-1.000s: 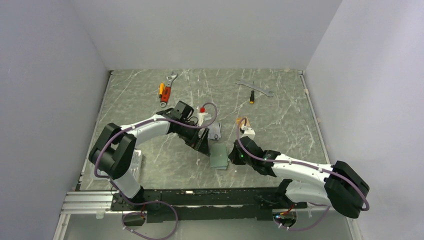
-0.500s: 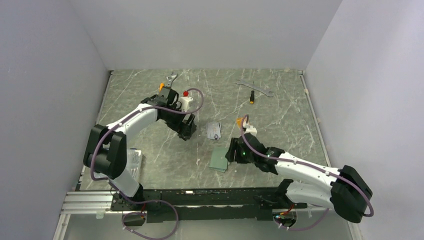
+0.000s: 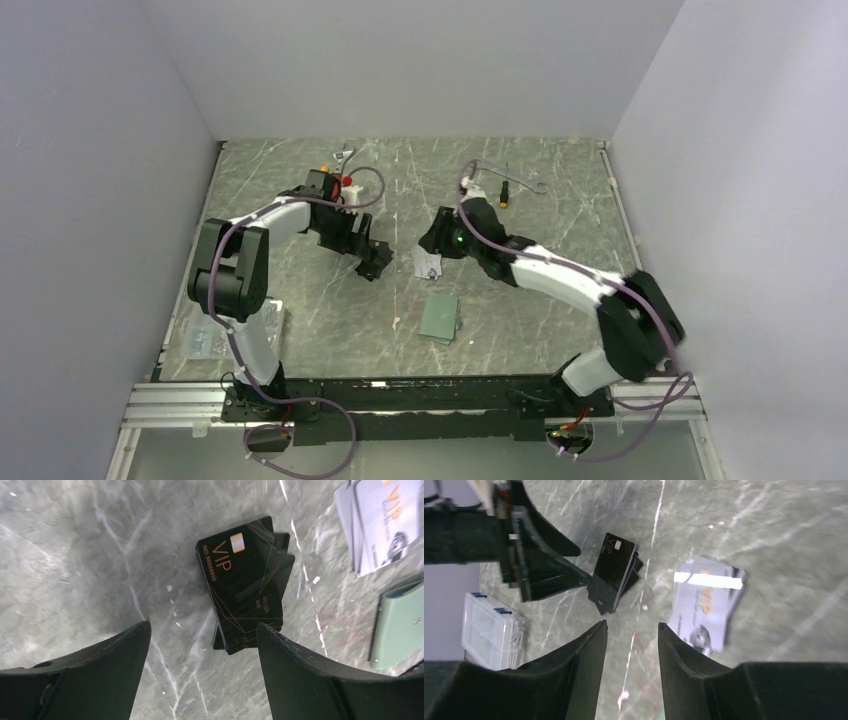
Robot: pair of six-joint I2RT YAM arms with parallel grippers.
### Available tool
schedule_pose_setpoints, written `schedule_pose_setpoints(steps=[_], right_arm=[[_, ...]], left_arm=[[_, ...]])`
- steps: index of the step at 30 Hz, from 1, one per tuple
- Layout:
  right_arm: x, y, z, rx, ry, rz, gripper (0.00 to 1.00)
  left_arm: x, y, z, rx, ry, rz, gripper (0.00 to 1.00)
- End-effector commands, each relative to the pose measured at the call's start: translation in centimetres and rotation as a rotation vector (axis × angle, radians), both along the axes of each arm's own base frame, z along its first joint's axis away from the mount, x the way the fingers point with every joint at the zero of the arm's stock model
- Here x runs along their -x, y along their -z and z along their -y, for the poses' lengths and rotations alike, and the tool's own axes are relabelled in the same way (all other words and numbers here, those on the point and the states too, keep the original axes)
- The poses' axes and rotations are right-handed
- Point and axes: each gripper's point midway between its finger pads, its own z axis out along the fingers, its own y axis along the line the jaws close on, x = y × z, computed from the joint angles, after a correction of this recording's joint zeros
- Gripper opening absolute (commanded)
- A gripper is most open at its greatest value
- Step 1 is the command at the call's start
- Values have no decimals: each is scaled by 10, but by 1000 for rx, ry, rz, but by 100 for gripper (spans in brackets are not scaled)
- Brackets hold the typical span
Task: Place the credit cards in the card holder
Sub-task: Pick up the credit card from the center of the board.
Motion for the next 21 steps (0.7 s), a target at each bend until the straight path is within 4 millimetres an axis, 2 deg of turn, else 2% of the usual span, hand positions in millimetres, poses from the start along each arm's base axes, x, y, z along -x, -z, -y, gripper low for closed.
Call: schedule_pose_setpoints(steps=[1,6,8,14,21], right_arm=[[-30,15,-52,-72,-111,-10,47],[-53,46,-80,-72,-149,-62,60],[-60,57,-89,-75,-156,-84,61],[-72,78,-108,-115,-166,-132,61],[-67,100,-108,-131,-143,-188,54]], left_arm=[[-23,-24,12,206,-85,22,83],[-26,-21,11,228,-80,50,80],[-29,-18,10,223,-77,57,78],[-32,-8,13,234,-78,45,74],[-36,0,10,210,-118,29,67]])
